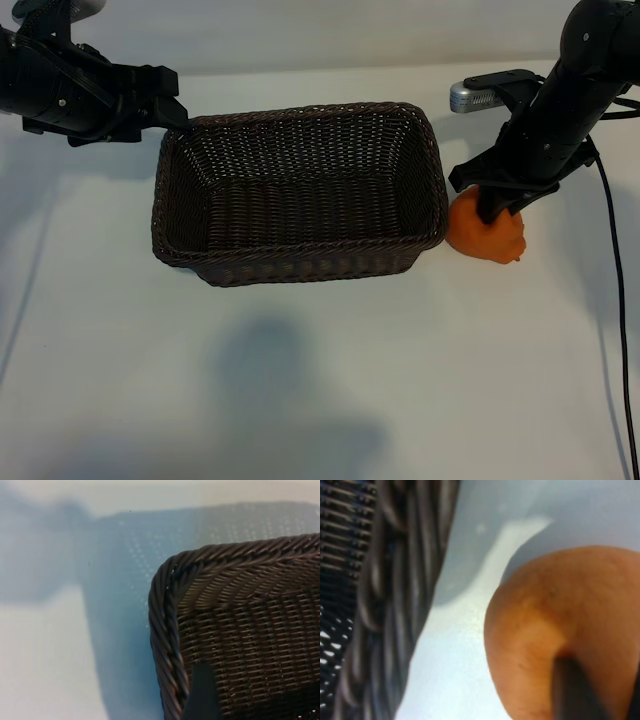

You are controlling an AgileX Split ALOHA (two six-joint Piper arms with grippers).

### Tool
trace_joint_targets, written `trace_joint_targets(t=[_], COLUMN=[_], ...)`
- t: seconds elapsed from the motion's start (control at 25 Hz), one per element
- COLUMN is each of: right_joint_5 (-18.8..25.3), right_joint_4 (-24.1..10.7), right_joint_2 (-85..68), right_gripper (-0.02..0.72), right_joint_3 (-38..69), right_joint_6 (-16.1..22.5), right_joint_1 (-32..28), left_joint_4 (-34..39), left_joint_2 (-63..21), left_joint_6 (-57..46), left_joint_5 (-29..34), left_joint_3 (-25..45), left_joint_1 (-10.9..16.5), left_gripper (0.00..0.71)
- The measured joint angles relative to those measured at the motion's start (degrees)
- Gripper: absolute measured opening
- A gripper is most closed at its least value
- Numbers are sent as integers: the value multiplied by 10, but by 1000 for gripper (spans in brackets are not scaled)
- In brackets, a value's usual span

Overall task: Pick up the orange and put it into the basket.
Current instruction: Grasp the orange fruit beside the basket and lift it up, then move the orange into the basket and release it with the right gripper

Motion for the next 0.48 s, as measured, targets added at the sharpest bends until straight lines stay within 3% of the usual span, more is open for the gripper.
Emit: trace_joint_targets(t=[0.04,0.12,0.48], right_joint_5=[0,-1,-1], right_joint_4=[0,0,-9], right_joint_2=[0,0,-13], right_gripper=[99,53,45], right_joint_3=[0,0,0], right_joint_6=[1,2,5], right_joint_1=[0,0,0], left_joint_4=[0,0,0], left_joint_2=[0,0,0], left_joint_6=[0,0,0], left_joint_5=[0,0,0], left_joint_3=[0,0,0], left_joint_1=[0,0,0], left_gripper=[593,593,593])
